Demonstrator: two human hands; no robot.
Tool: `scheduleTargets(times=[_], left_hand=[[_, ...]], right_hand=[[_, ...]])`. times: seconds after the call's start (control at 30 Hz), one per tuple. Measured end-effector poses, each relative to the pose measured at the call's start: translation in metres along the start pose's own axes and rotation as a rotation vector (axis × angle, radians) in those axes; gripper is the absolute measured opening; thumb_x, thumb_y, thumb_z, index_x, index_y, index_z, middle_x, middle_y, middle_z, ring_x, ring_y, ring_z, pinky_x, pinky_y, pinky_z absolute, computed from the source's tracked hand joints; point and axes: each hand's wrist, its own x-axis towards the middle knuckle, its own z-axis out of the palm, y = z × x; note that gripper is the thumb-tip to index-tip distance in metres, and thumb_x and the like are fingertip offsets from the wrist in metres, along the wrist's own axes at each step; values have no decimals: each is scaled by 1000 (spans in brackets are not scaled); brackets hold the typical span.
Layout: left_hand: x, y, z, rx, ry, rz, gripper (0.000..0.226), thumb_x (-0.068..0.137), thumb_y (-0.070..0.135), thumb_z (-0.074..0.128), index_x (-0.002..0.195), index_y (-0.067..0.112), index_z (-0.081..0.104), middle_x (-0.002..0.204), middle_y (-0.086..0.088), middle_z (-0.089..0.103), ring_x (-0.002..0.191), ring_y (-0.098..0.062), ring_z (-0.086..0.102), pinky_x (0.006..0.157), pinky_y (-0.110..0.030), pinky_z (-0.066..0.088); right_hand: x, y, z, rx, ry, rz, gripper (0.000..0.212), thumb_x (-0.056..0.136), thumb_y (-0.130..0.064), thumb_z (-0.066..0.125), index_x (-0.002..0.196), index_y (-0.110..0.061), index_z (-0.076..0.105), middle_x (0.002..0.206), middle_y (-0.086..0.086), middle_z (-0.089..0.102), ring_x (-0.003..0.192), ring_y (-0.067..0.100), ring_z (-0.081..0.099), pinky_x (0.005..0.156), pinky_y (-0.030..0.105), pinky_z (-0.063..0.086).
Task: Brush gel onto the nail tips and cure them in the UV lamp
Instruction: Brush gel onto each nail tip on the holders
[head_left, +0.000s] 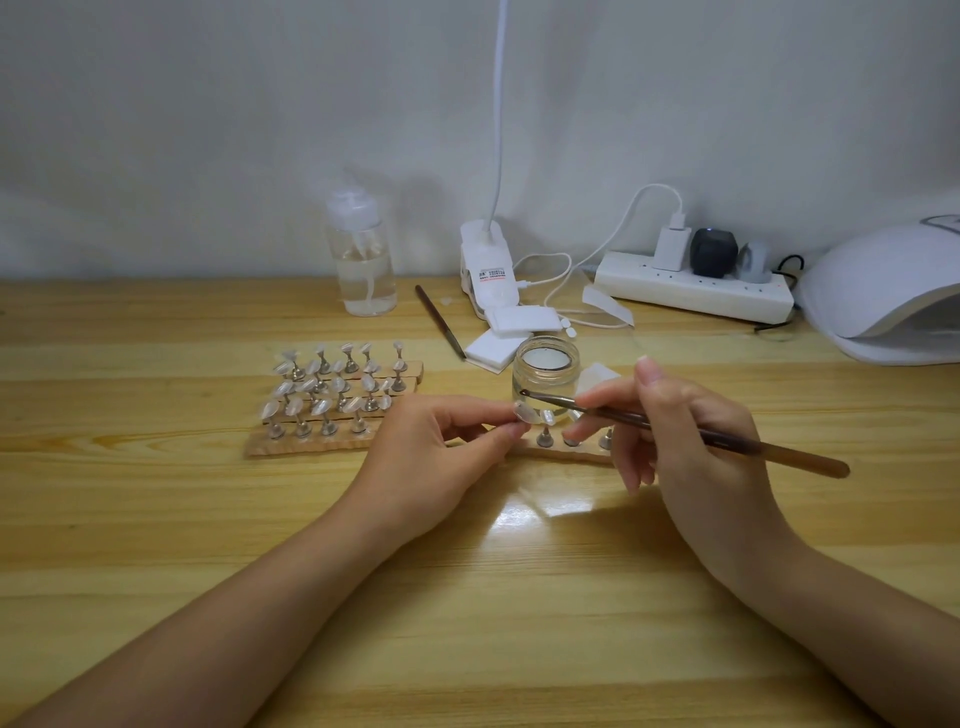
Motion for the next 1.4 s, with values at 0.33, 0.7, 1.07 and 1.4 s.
scheduleTargets(times=[0.33,0.7,1.07,1.4], left_hand=[[-1,2,0,40,-30,57,29,81,4,64,79,33,68,59,23,64,54,4,55,56,-6,39],[0,2,0,32,-12,73,28,80,3,65,78,30,68,68,24,66,56,-1,57,61,-9,43],[0,2,0,-1,13,54,23,81,5,64,81,28,70,66,20,67,57,3,56,54,-5,39],[-1,7,1,122,112,155,27,77,9,69,76,36,66,80,12,61,64,2,49,64,-5,38]], right_hand=[[-3,-3,-2,70,32,-3,44,90,-24,37,63,-9,68,51,13,62,35,11,44,39,16,35],[-4,-1,-4,50,25,22,50,90,-28,35,60,-6,68,47,13,60,35,16,41,38,17,33],[-3,-2,-3,41,36,28,52,90,-30,35,59,-6,68,45,13,59,35,16,40,39,16,34],[-1,-3,-6,50,283,-37,48,98,-17,34,65,-11,68,53,8,63,41,7,45,42,12,34]])
